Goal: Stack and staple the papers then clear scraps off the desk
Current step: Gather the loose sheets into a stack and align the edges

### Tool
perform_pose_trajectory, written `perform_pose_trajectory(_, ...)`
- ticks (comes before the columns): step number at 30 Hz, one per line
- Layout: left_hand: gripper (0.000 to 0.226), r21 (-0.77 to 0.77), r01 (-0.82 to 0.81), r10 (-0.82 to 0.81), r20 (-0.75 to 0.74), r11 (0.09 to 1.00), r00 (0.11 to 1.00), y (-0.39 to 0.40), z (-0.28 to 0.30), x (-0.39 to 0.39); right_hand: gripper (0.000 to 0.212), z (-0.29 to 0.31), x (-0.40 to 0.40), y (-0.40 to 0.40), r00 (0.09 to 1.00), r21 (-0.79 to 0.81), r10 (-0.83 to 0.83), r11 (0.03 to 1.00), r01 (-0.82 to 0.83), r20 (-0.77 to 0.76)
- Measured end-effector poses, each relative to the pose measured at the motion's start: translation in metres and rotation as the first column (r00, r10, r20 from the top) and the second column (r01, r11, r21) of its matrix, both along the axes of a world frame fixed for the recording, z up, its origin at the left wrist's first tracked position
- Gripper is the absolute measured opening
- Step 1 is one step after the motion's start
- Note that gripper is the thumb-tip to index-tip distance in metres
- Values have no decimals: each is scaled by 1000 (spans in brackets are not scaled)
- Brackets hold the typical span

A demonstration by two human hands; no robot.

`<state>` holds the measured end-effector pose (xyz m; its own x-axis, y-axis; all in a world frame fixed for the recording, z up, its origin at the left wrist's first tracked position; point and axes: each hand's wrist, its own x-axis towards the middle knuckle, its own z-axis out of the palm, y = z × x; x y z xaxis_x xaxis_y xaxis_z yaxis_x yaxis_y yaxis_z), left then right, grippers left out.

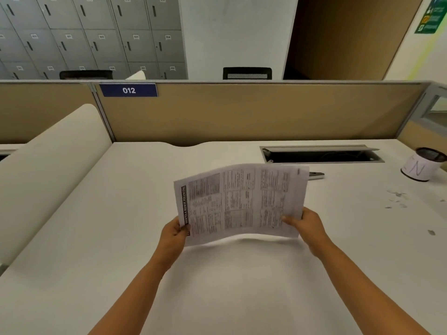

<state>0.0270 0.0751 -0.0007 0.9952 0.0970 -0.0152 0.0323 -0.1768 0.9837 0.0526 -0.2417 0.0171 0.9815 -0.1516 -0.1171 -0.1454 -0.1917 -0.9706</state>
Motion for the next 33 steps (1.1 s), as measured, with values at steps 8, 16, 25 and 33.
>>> perform_pose_trajectory(8, 32, -246, -50, 20, -122, 968, 992, -23, 1, -13, 58, 0, -3, -9, 915, 288, -323, 876, 386, -241)
perform_pose_trajectory(16, 30, -431, -80, -4, -191, 899, 982, -59, -1, -27, 22, -6, -28, 54, 915, 794, -46, 480, 372, -400)
perform_pose_trajectory(25, 20, -496, -65, -20, -164, 866, 986, -32, 3, -18, 32, 21, -26, 58, 999, 481, -28, 877, 4, 42)
perform_pose_trajectory(33, 20, -103, 131, -131, 5, 986, 991, 0, 44, 0, 26, 37, -19, 50, 981, 127, 76, 987, -100, 177)
